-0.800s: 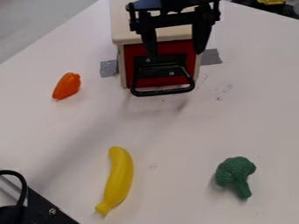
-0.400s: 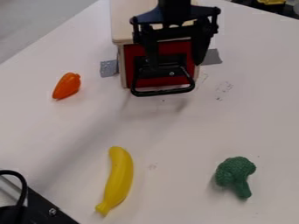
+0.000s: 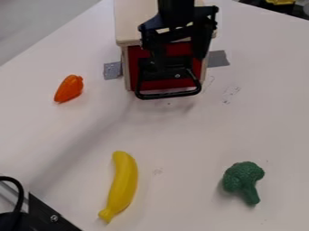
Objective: Open the drawer
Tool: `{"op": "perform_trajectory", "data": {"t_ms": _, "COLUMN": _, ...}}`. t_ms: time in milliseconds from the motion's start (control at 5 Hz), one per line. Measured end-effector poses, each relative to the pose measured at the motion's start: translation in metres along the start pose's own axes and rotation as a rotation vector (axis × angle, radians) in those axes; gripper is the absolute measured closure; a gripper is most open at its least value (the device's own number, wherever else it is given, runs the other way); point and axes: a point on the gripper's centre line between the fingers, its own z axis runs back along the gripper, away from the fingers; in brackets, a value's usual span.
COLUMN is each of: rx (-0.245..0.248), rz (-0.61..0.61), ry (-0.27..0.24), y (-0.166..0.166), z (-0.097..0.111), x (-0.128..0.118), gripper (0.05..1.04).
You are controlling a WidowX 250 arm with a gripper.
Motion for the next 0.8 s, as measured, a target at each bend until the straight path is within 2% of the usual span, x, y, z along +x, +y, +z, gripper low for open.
{"op": "perform_trajectory", "data": {"t_ms": 200, "rx": -0.031, "rz": 0.246, "ry": -0.067, "y": 0.006, "z": -0.002, "x": 0.017, "gripper": 0.085}}
{"op": "perform_trajectory", "data": {"t_ms": 400, "rx": -0.052, "rz": 0.481, "ry": -0.124, "y": 0.017, "z": 0.003, "x": 0.020, "gripper": 0.085}}
{"op": "perform_trajectory", "data": {"t_ms": 600, "rx": -0.038, "rz": 0.571, "ry": -0.118, "y": 0.024, "z": 0.000, "x": 0.016, "gripper": 0.085}}
{"op": "perform_trajectory", "data": {"t_ms": 800, "rx": -0.014, "rz": 0.595, "ry": -0.100, "y": 0.029, "z": -0.005, "x": 0.011, "gripper": 0.085}}
